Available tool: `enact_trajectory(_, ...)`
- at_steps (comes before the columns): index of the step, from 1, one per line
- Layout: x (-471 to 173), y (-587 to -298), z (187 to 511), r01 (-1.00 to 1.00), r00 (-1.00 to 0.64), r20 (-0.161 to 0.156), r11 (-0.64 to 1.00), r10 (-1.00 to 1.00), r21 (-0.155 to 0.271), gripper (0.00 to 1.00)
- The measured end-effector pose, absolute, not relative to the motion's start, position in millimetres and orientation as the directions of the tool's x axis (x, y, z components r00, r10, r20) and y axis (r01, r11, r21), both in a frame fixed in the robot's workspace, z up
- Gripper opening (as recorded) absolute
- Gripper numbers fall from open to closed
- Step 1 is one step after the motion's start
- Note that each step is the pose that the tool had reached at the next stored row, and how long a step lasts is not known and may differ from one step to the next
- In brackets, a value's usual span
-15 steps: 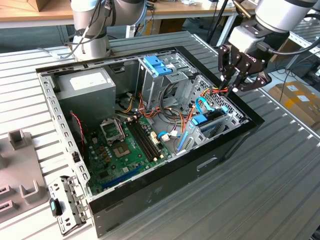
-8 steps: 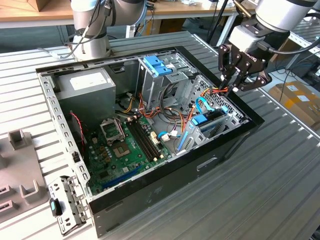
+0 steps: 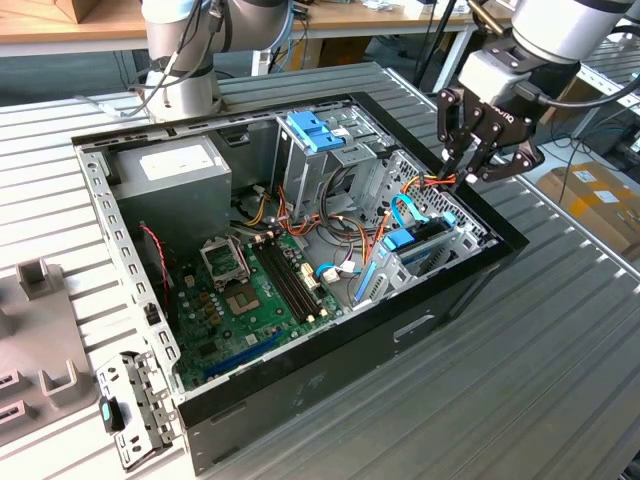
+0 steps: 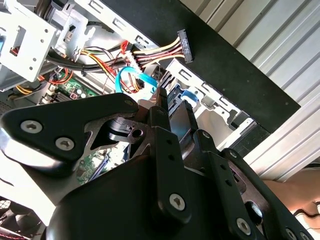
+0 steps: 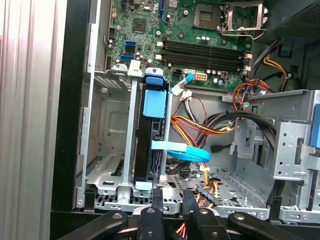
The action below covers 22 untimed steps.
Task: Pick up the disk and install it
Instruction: 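Insert the second disk wire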
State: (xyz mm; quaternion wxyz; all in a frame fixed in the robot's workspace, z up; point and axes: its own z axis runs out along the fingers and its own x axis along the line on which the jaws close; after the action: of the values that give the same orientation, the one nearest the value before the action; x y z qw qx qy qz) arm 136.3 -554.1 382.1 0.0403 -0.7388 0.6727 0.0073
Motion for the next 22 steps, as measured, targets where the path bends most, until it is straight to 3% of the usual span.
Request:
enact_trajectory(12,159.8,-552.3,381.6,-0.986,0.164,-0.065,-0.161,-0.984,-0.050,0.30)
enact_trajectory(22,160.2,-552.3,379.4,-0.932,0.363,-0.065,-0.360,-0.930,-0.050,0.30)
